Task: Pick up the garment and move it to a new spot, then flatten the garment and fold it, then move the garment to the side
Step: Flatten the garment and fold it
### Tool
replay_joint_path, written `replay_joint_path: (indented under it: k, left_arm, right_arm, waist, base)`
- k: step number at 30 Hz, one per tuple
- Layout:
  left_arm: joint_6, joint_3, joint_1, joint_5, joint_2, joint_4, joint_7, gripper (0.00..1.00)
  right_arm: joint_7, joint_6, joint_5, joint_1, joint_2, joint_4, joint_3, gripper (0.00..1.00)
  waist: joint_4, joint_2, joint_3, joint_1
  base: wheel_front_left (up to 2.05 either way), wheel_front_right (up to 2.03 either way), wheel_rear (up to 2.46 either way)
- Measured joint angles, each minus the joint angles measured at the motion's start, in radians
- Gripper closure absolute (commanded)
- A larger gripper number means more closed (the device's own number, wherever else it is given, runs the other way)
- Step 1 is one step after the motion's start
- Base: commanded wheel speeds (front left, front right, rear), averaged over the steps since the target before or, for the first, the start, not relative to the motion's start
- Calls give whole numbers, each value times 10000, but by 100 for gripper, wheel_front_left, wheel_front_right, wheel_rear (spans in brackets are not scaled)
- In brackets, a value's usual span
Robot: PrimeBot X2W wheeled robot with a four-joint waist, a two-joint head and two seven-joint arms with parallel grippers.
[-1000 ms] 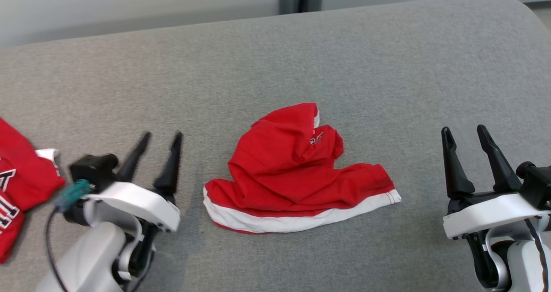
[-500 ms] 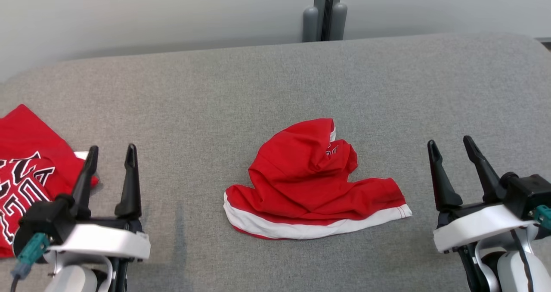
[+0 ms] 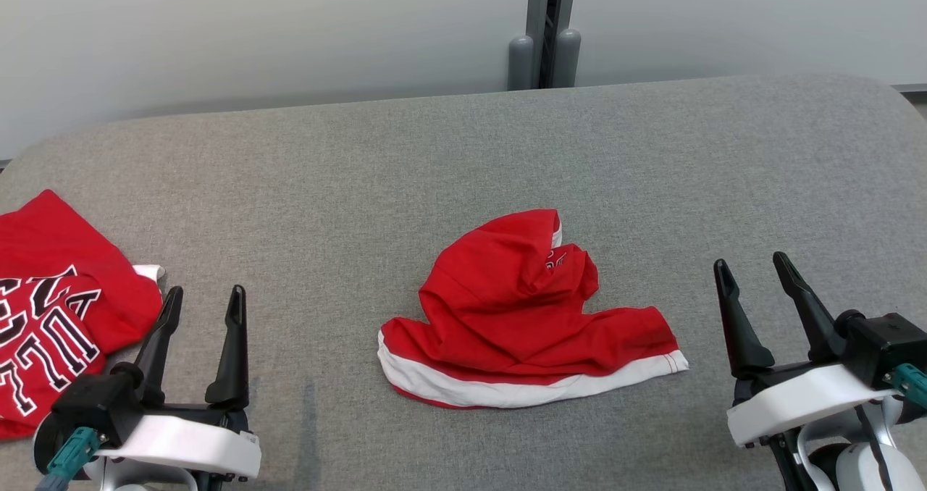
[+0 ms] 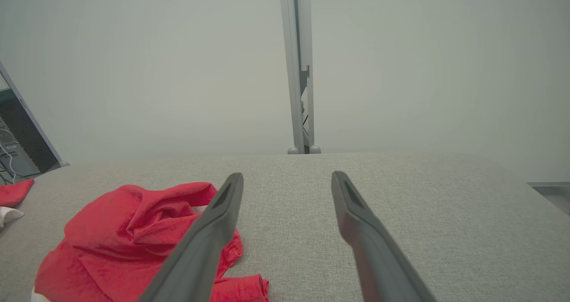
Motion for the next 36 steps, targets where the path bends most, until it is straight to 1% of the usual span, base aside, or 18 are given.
replay_joint_path:
  k: [10, 13, 15, 17, 22, 25, 28, 34, 35, 36]
  left_arm:
    - [27, -86, -20, -15, 8, -21, 67, 0]
    - [-119, -270, -290, 4, 38, -79, 196, 0]
    - [-376, -506, -648, 4, 50, -38, 483, 0]
    - [-744, -876, -1018, -23, 40, 192, 955, 0]
    - [-1785, -1814, -1406, -385, -27, 1273, 2104, 0]
    - [-2263, -2220, -1495, -594, -140, 1868, 2548, 0]
    - [-2596, -2353, -1642, -711, -188, 2424, 2625, 0]
    - [-2930, -2537, -2056, -746, -155, 3227, 2711, 0]
    - [-2972, -2554, -2112, -782, -144, 3294, 2709, 32]
    - [-3033, -2556, -2179, -788, -136, 3338, 2677, 71]
  right_arm:
    - [29, 0, 44, 1, 2, -40, -6, 0]
    - [31, 0, 50, -10, 0, -69, -17, 0]
    - [86, 0, 48, -53, 0, -77, 27, 0]
    - [96, 0, 48, -83, 0, -90, 90, 0]
    - [119, 0, 115, -212, 0, -36, 222, 0]
    - [81, 0, 184, -216, 0, 52, 272, 0]
    - [10, 0, 265, -253, 0, 199, 337, 0]
    - [-140, 0, 359, -372, -2, 468, 382, 0]
    - [-184, 0, 359, -378, 0, 510, 374, 0]
    - [-184, 0, 355, -378, 0, 546, 349, 0]
  waist:
    - [22, 0, 85, 0]
    - [30, 0, 169, 0]
    - [21, 0, 266, 0]
    - [-9, 0, 387, 0]
    - [-282, 0, 707, 0]
    - [-499, 0, 921, 0]
    - [-717, 0, 1150, 0]
    - [-1091, 0, 1554, 0]
    - [-1142, 0, 1604, 0]
    - [-1184, 0, 1646, 0]
  base:
    - [0, 0, 0]
    - [0, 0, 0]
    - [0, 0, 0]
    - [0, 0, 0]
    - [0, 0, 0]
    - [0, 0, 0]
    - [0, 0, 0]
    - [0, 0, 0]
    - [0, 0, 0]
    - [0, 0, 0]
